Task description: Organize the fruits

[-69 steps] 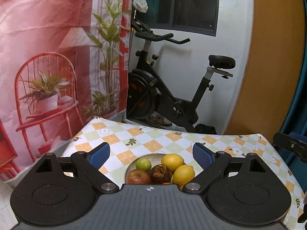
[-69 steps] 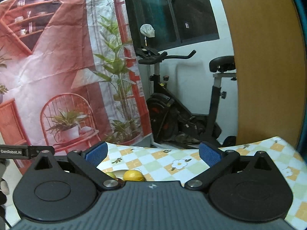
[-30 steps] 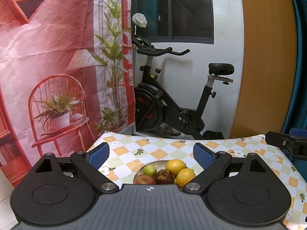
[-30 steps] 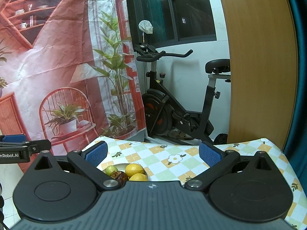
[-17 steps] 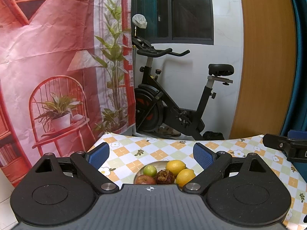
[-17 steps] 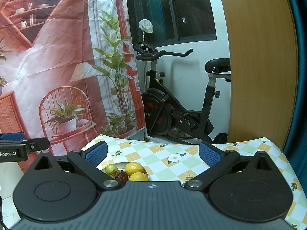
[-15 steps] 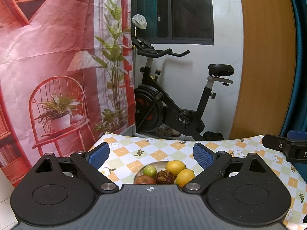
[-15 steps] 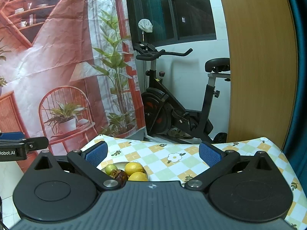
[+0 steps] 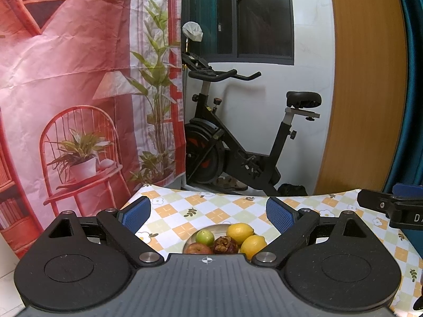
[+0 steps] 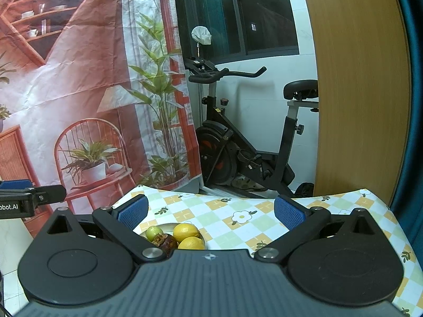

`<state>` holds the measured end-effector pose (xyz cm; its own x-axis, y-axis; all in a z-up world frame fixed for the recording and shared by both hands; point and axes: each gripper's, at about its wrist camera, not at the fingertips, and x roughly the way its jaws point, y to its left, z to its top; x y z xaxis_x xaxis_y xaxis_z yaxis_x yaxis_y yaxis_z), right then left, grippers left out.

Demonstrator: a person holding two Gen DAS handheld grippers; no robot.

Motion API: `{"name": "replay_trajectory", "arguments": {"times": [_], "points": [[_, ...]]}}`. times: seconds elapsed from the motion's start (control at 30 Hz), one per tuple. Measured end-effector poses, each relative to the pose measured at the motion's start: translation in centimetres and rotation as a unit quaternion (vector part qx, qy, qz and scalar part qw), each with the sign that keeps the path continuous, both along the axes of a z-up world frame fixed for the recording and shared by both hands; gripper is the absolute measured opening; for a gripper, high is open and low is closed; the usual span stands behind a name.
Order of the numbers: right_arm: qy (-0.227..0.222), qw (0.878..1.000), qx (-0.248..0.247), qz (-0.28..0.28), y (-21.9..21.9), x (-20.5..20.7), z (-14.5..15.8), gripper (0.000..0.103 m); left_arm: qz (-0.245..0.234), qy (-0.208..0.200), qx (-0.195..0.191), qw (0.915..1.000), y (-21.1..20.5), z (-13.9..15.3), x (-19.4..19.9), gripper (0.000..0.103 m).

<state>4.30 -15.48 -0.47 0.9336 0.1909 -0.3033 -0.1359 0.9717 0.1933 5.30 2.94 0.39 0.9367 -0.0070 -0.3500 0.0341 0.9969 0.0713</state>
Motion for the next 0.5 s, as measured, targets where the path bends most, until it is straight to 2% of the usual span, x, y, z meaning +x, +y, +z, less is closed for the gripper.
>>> {"name": "replay_trajectory", "arguments": {"times": [0.5], "points": [[0.002, 1.0, -0.001, 0.001, 0.31, 0.0, 0.02, 0.103, 0.005, -0.001, -0.005, 1.0, 0.17, 0.15, 0.11, 0.096]]}}
